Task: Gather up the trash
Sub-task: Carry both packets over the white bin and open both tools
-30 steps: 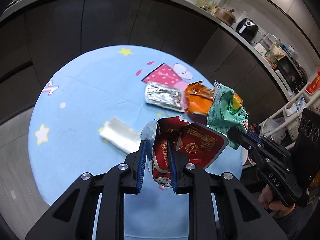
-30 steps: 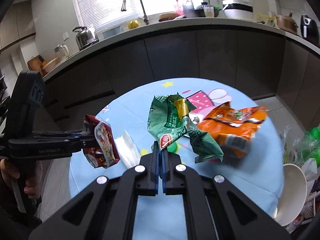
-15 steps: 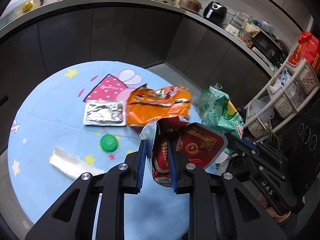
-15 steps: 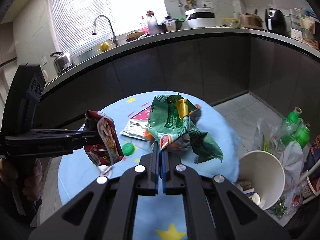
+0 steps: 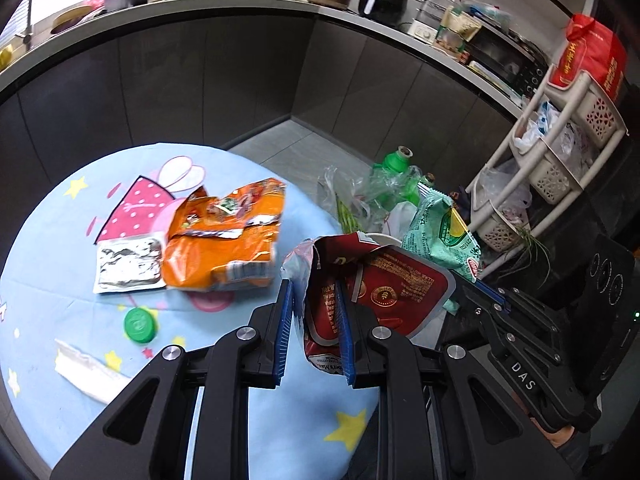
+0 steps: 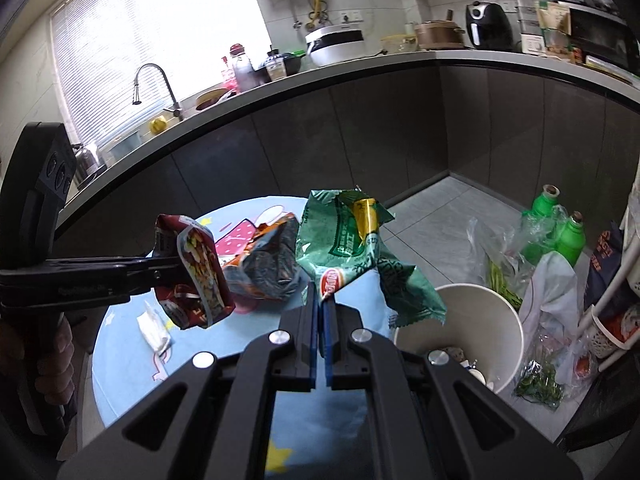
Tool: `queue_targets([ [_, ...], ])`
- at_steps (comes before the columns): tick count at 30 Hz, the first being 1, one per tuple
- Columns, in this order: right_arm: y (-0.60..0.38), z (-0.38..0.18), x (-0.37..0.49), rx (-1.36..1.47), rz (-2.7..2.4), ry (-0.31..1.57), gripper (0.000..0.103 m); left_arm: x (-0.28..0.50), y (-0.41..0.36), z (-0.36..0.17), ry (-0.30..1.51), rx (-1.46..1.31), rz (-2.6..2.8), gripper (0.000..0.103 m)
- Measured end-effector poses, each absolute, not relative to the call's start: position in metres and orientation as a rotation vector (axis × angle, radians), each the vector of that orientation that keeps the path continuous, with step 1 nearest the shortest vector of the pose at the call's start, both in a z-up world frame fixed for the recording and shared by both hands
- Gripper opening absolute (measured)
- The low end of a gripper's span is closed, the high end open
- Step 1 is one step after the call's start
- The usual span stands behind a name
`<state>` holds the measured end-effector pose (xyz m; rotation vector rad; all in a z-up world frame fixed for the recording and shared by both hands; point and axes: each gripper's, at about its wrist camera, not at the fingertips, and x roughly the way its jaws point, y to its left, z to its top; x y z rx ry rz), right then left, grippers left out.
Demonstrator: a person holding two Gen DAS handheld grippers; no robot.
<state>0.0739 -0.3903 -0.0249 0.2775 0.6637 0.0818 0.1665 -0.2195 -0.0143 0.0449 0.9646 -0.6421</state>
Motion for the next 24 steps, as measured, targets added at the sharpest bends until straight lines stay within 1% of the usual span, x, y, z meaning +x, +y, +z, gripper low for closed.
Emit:
queue_targets([
  [13, -0.438, -0.048, 0.058, 0.348, 0.004, 0.678, 0.004, 0.168, -0.290, -0.021, 0.980, 0.135, -0.723, 0.020],
  [24, -0.475, -0.086, 0.054, 0.432, -0.052, 0.722, 0.004, 0.177, -0.340, -0.040, 1.015, 0.197, -0.749, 0.020],
])
